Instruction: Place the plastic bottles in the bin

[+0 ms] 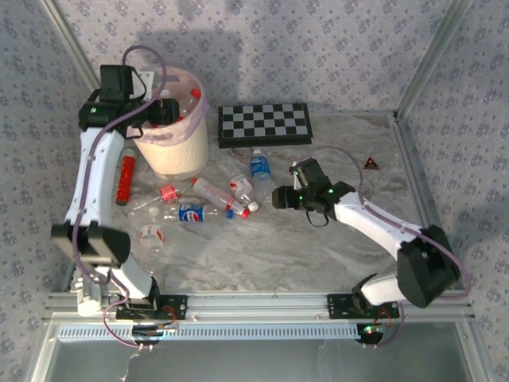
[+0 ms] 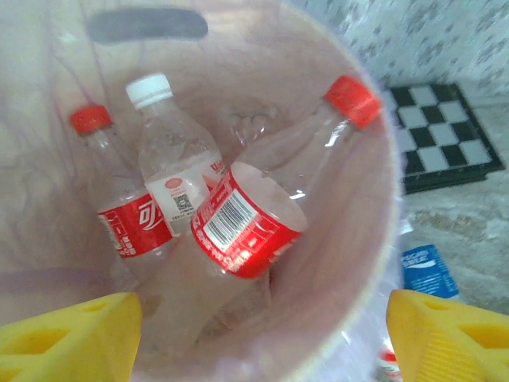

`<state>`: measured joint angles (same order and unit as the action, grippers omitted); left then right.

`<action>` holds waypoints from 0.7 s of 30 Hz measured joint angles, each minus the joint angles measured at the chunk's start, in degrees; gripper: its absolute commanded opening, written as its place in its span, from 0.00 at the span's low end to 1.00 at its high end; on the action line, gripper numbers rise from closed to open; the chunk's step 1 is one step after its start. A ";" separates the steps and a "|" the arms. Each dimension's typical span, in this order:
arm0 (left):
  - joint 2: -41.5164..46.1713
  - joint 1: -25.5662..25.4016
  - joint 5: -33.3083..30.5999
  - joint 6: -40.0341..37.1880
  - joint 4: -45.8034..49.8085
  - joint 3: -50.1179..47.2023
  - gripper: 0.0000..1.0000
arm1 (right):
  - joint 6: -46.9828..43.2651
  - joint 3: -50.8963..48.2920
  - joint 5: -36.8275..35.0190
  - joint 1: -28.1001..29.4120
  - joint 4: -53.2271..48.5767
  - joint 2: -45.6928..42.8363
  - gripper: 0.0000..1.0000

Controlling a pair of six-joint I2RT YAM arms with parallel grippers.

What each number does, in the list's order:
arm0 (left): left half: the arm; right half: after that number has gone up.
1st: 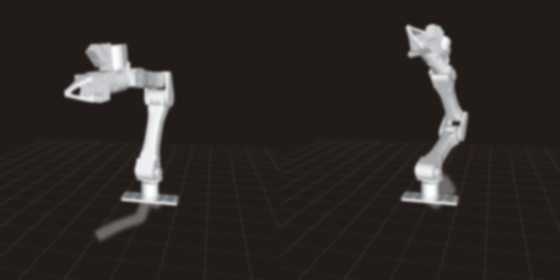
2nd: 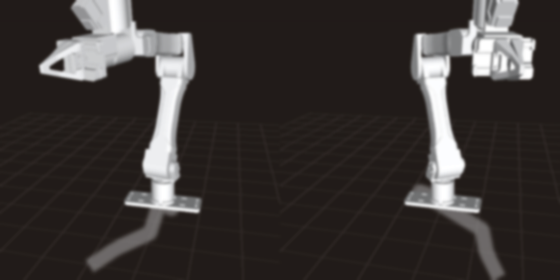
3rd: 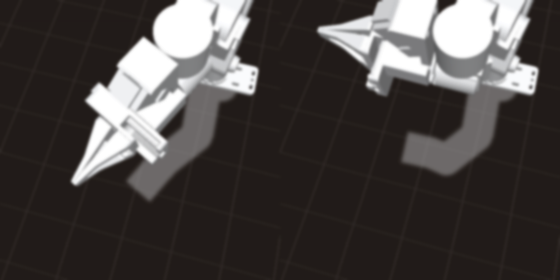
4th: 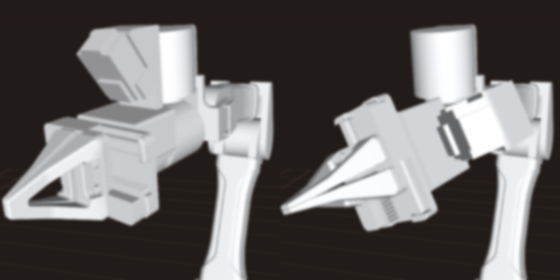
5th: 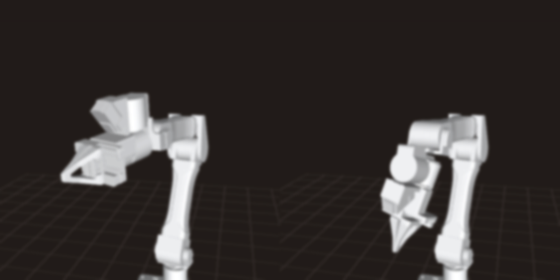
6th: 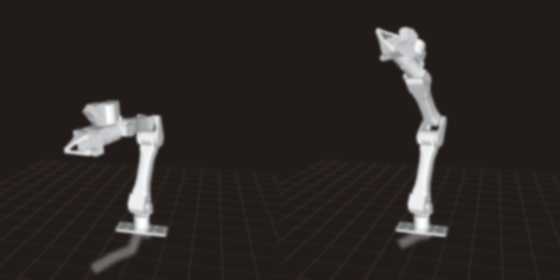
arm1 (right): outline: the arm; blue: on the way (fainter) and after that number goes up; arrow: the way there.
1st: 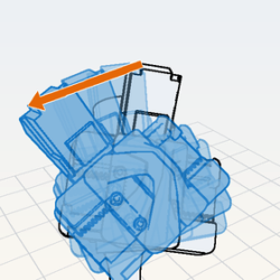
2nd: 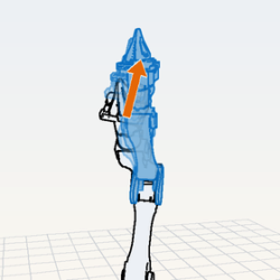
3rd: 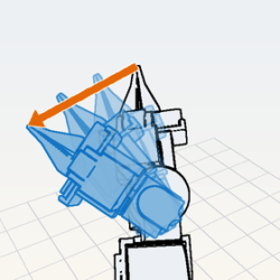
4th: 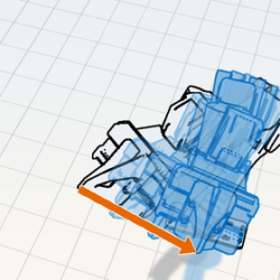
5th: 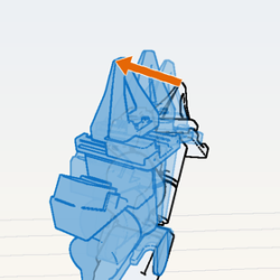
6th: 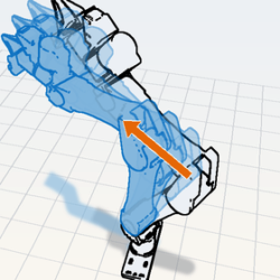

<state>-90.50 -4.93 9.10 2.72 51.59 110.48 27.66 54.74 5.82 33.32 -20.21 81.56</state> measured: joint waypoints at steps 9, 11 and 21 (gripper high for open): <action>28.00 -11.43 0.20 10.54 -8.17 -26.58 0.85 | -0.24 11.98 2.54 0.22 2.51 17.18 0.83; 31.15 -14.51 0.90 13.99 -10.49 -32.68 0.86 | -0.22 14.01 3.02 0.22 2.73 20.44 0.81; 34.99 -21.46 2.03 26.88 -18.82 -49.83 0.86 | 0.11 19.54 4.37 0.31 2.95 28.35 0.59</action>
<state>-55.51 -26.39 11.14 29.61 32.77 60.64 27.77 74.28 10.20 33.63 -17.26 109.91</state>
